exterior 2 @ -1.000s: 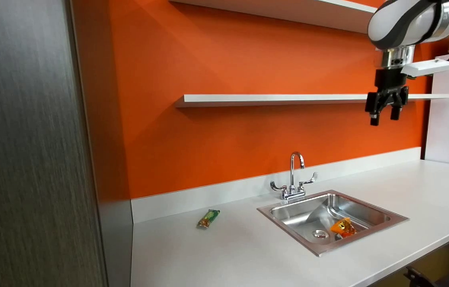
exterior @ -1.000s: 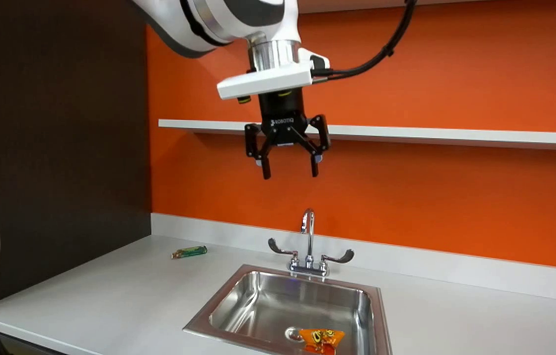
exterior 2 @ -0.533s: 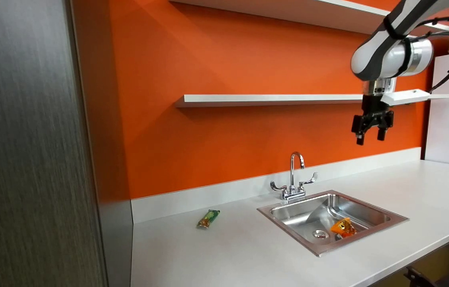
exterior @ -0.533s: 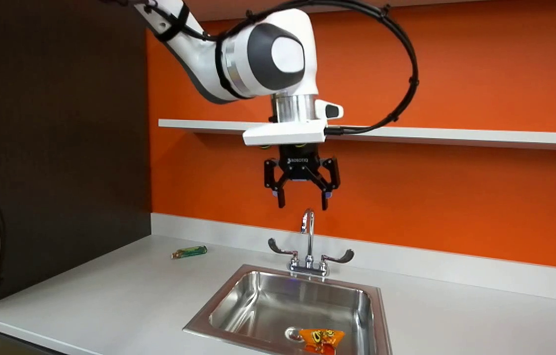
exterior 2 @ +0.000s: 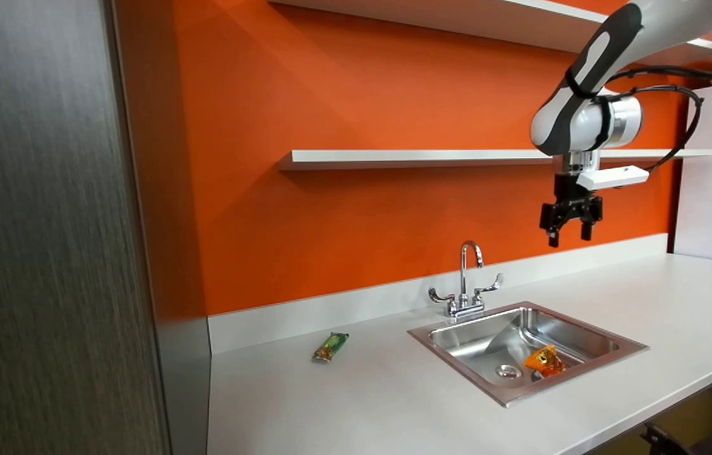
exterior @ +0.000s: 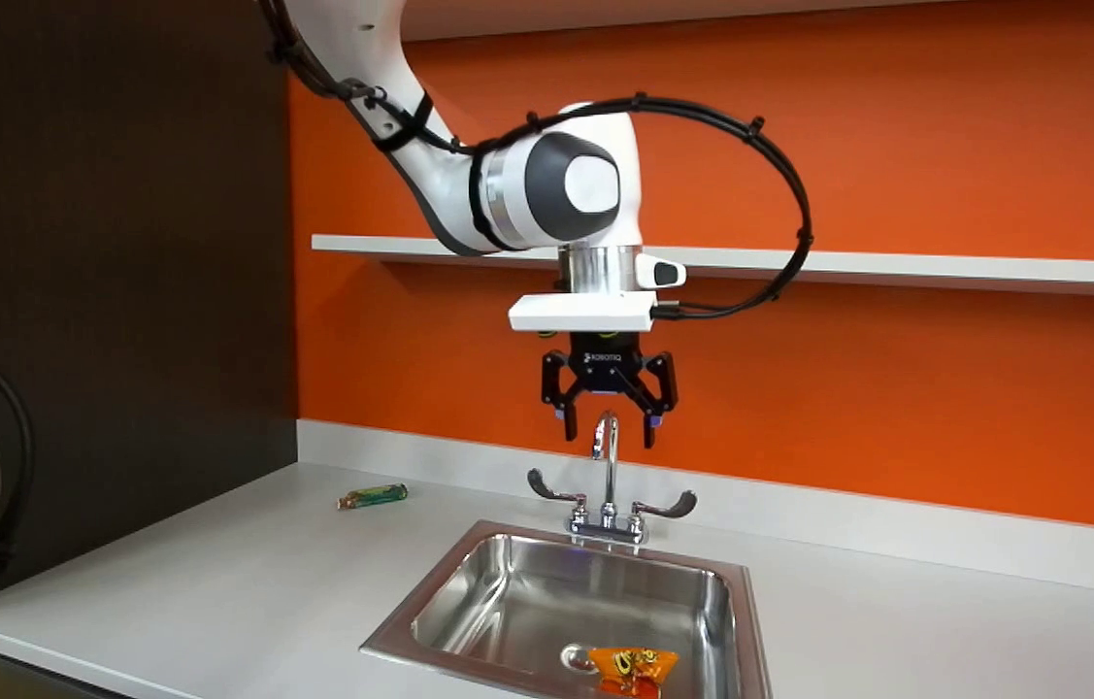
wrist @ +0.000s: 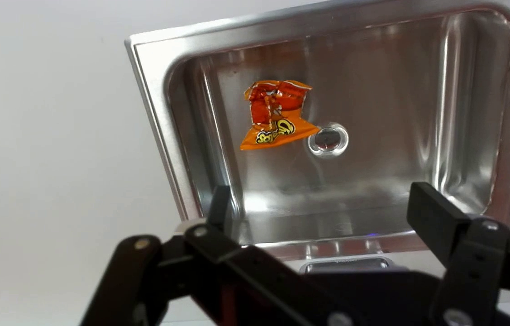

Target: Remove the orange packet from the sink

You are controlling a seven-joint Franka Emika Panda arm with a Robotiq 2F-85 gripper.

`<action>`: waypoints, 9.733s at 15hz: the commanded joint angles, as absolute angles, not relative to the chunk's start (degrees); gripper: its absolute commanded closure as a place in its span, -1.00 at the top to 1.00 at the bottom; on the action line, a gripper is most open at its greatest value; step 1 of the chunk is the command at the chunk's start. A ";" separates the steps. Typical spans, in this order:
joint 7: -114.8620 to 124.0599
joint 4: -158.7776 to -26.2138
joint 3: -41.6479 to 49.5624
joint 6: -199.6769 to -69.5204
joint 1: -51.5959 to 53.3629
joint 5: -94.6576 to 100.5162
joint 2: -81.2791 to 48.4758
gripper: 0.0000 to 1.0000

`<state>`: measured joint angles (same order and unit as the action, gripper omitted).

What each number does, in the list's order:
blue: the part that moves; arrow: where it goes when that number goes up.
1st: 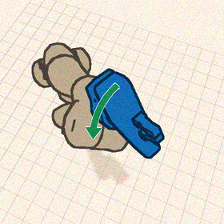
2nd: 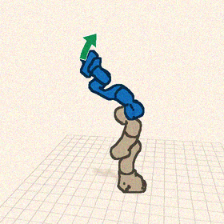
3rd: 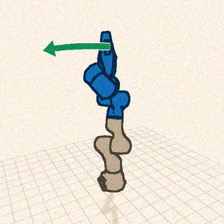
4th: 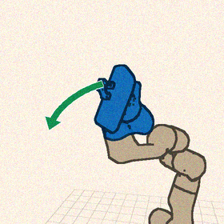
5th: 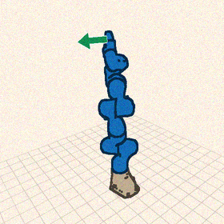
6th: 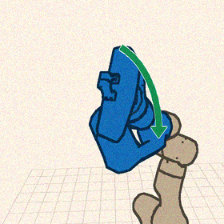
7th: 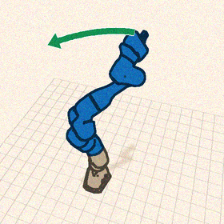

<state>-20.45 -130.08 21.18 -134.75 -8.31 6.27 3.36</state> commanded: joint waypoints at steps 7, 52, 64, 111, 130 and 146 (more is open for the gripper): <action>-22.68 -118.85 17.00 -136.22 -13.36 4.22 -13.02 1.00; -20.27 -103.26 12.82 -141.04 -17.12 9.67 -45.47 1.00; -19.73 -99.23 12.83 -141.96 -17.17 11.14 -51.10 1.00; -20.74 -98.32 11.43 -141.57 -17.21 10.80 -52.17 -1.00; -21.28 -108.63 9.57 -143.14 -14.84 11.58 -38.04 -1.00; -22.27 -125.05 6.36 -143.38 -6.68 20.37 -22.94 -1.00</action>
<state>-21.11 -122.24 7.47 -142.75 -8.05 17.42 -26.04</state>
